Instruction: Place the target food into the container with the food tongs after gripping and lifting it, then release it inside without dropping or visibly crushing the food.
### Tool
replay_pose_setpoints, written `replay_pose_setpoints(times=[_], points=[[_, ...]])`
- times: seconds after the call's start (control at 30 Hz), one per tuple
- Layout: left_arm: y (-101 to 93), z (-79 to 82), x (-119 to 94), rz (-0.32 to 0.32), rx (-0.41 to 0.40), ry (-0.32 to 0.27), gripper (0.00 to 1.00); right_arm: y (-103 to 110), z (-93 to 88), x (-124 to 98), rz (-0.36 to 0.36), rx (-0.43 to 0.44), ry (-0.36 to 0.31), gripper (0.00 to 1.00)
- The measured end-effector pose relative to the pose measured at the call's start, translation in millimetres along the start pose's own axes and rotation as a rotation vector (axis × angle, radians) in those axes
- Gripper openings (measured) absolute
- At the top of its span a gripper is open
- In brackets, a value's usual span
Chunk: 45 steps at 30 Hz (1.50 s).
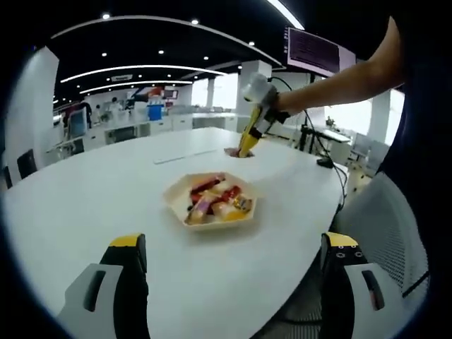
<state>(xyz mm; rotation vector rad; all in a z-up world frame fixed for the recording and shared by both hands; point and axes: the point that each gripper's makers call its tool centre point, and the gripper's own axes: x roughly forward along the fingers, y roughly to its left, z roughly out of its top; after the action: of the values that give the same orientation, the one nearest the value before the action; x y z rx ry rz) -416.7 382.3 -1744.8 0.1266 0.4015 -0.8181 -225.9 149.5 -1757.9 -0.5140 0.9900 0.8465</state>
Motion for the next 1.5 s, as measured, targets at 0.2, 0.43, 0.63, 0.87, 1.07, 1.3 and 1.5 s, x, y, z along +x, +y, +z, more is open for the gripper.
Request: replay_pose_setpoints(times=[0.2, 0.43, 0.63, 0.87, 1.07, 1.3, 1.5], points=[[6.1, 0.9, -2, 0.023, -0.017, -0.033, 1.00, 5, 9.7, 8, -0.005, 0.022, 0.013, 0.22], [4.6, -3.5, 2, 0.013, -0.039, -0.030, 1.00, 9, 16.6, 14, 0.000, 0.032, 0.019, 0.22], [6.8, -4.3, 2, 0.018, -0.045, -0.031, 1.00, 14, 25.8, 20, -0.002, 0.024, 0.020, 0.22], [5.3, -6.8, 3, 0.016, -0.036, -0.017, 1.00, 18, 30.7, 26, 0.000, 0.025, 0.021, 0.22], [5.3, -8.5, 3, 0.016, -0.038, -0.009, 1.00, 17, 24.9, 37, -0.005, 0.050, 0.041, 0.22], [5.6, -10.9, 4, 0.016, -0.034, 0.003, 1.00, 21, 18.5, 50, -0.007, 0.104, 0.057, 0.23], [6.2, -11.4, 4, 0.017, -0.037, 0.006, 1.00, 49, 12.2, 60, 0.112, 0.129, 0.091, 0.25]])
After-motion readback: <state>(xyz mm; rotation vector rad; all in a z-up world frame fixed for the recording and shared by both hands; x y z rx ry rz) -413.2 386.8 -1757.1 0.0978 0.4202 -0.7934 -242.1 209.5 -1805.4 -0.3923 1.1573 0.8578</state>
